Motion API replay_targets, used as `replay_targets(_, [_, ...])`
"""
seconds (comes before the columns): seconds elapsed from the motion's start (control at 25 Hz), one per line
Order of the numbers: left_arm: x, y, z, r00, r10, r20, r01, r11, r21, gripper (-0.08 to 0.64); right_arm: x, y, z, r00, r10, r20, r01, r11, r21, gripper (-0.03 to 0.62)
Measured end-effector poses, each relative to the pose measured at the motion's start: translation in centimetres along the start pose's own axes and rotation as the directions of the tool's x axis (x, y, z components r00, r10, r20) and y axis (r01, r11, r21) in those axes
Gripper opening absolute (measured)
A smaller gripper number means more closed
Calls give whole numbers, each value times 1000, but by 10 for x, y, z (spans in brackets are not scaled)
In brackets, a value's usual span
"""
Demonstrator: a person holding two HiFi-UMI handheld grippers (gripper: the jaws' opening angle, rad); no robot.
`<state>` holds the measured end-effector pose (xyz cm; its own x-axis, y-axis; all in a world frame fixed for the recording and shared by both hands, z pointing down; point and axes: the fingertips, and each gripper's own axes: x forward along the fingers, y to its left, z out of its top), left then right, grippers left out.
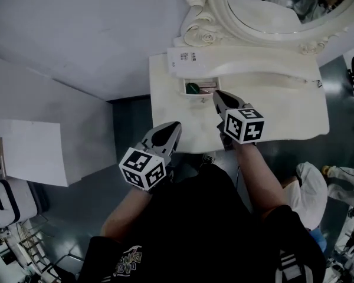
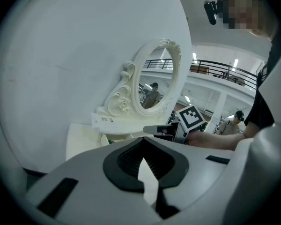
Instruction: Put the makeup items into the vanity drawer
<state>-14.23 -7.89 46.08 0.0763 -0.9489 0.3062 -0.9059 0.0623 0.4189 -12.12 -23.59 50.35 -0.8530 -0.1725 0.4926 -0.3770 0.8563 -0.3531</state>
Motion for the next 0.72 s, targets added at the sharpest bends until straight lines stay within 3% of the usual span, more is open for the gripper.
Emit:
replay_targets(0.4, [-31,-12,-3,987,-155,-36,157,986,52,2,-76,71,-12,989,-67,132,59,996,62,29])
replay_targets(0.72, [-62,-33,-17,954,-288,-86,295,951,96,2,-130,117,-40,963,-167,210,146,983,109,29])
